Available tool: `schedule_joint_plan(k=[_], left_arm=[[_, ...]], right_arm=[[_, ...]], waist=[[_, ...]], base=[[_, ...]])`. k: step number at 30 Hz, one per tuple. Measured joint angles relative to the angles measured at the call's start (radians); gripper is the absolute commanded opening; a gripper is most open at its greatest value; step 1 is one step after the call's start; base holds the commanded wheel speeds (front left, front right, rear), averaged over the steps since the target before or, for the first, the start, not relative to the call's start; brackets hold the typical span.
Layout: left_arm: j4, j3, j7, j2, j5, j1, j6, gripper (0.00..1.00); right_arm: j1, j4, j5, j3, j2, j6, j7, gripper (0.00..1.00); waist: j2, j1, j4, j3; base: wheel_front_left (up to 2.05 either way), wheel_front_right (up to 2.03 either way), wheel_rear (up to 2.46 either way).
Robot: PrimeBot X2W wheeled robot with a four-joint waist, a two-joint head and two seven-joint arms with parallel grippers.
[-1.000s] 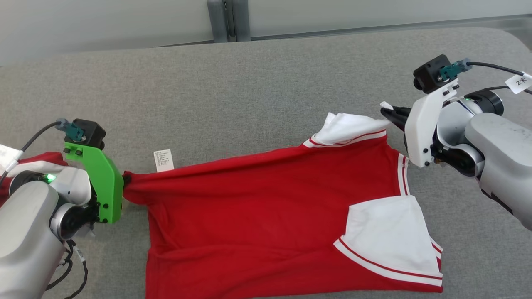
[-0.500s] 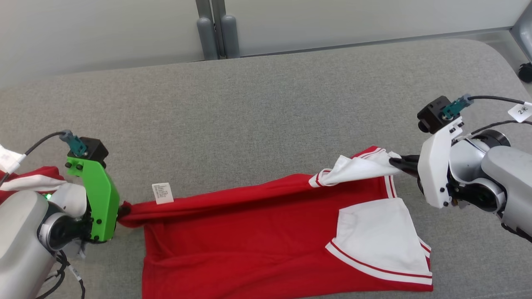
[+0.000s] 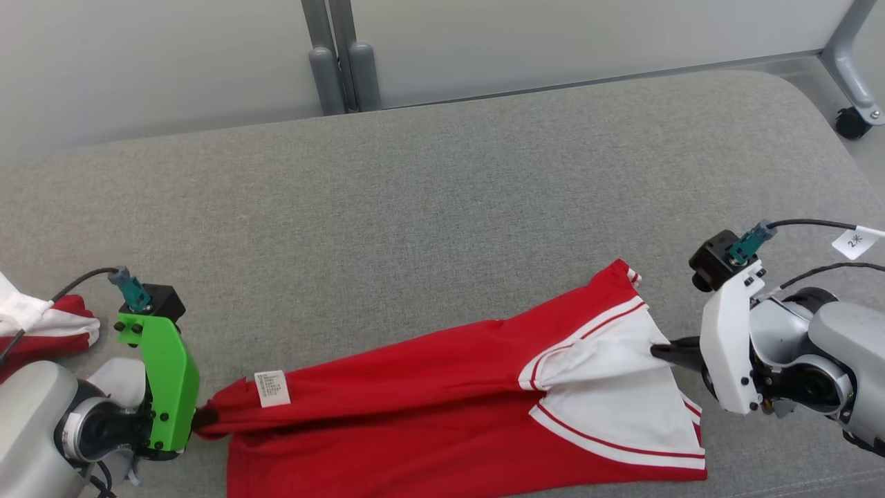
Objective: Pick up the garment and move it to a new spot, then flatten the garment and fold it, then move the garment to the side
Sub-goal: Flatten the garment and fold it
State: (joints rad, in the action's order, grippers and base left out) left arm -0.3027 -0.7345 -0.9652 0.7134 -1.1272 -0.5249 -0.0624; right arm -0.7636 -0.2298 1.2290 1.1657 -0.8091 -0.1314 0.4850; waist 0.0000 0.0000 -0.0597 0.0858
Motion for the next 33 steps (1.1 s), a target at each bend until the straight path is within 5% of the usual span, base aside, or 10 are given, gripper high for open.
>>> schedule_joint_plan(k=[8,10,11,12,13,24,29,33], left_arm=[[0.033,-0.003,-0.011,0.01,-0.021,0.038,0.019,0.0],[0.034,-0.004,-0.014,0.01,-0.028,0.046,0.019,0.07],[0.035,-0.005,-0.02,0.009,-0.035,0.048,0.019,0.39],[0.037,-0.006,-0.02,0.009,-0.037,0.05,0.019,0.89],[0.039,-0.007,-0.021,0.01,-0.037,0.052,0.019,1.0],[0.082,0.021,0.06,0.032,-0.013,0.059,0.018,1.0],[0.14,0.084,0.276,0.04,0.059,0.072,0.013,1.0],[0.188,0.151,0.523,0.03,0.147,0.115,0.07,1.0]], right_arm=[[0.077,-0.006,-0.011,-0.044,0.021,0.0,0.034,0.01],[0.098,-0.012,-0.022,-0.054,0.032,0.0,0.04,0.76],[0.104,-0.016,-0.026,-0.061,0.037,0.0,0.041,1.0],[0.108,-0.02,-0.029,-0.069,0.043,0.0,0.043,1.0],[0.111,-0.019,-0.036,-0.079,0.047,0.0,0.043,1.0],[0.163,0.033,-0.072,-0.239,0.057,0.0,-0.064,1.0],[0.201,0.069,-0.136,-0.366,0.06,0.0,-0.249,1.0],[0.266,0.053,-0.208,-0.494,0.091,0.001,-0.43,1.0]], waist=[[0.0,0.0,-0.002,0.004],[0.0,0.0,-0.003,0.005],[0.0,0.0,-0.003,0.005],[0.0,0.0,-0.004,0.004],[0.0,0.0,-0.004,0.004],[0.0,0.0,-0.003,-0.028],[0.0,0.0,-0.004,-0.055],[0.0,0.0,-0.005,-0.072]], base=[[0.0,0.0,0.0],[0.0,0.0,0.0],[0.0,0.0,0.0],[0.0,0.0,0.0],[0.0,0.0,0.0],[0.0,0.0,0.0],[0.0,0.0,0.0],[0.0,0.0,0.0]])
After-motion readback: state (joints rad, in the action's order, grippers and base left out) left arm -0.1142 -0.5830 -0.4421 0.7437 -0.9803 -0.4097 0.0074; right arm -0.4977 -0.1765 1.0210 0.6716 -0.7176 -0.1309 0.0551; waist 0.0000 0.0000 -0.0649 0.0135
